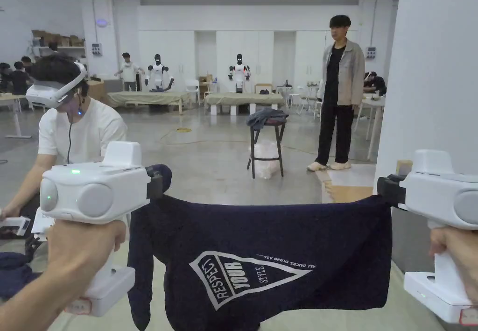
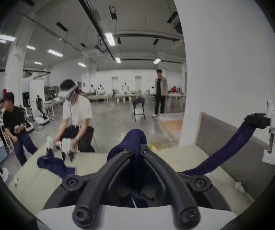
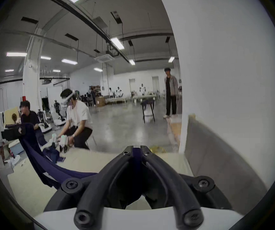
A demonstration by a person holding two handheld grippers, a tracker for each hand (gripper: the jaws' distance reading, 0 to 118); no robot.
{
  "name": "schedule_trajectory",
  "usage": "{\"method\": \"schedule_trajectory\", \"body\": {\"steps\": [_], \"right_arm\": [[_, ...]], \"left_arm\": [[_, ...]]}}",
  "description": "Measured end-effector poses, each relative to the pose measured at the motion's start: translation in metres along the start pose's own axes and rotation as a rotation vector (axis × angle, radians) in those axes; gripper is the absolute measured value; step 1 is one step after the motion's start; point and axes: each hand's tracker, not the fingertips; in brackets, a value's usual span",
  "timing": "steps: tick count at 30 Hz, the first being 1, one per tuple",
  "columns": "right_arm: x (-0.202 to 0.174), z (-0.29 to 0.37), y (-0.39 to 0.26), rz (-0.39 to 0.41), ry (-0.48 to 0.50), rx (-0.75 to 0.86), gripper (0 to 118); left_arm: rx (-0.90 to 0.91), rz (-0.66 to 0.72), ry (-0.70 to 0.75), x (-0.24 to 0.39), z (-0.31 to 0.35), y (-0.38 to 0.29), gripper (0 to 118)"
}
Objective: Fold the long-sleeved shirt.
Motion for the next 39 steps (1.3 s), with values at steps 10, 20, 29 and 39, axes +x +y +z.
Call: {"method": "schedule_trajectory", "body": {"steps": [10,20,29,39], "right_arm": [[0.016,0.138,-0.201,0.046,0.038,-0.206,4],[0.016,0.252,-0.393,0.021,-0.033,-0.636,4],[0.014,0.247,-0.433,0.007,-0.078,-0.726,84],[0.002,0.233,-0.349,-0.024,-0.13,-0.341,115]], "left_arm": [[-0.155,0.037,-0.139,0.029,0.166,-0.189,9],[-0.633,0.152,-0.209,0.059,0.266,-0.371,9],[-0.686,0.193,-0.179,0.069,0.251,-0.398,73],[-0.489,0.134,-0.013,0.074,0.191,-0.328,109]]}}
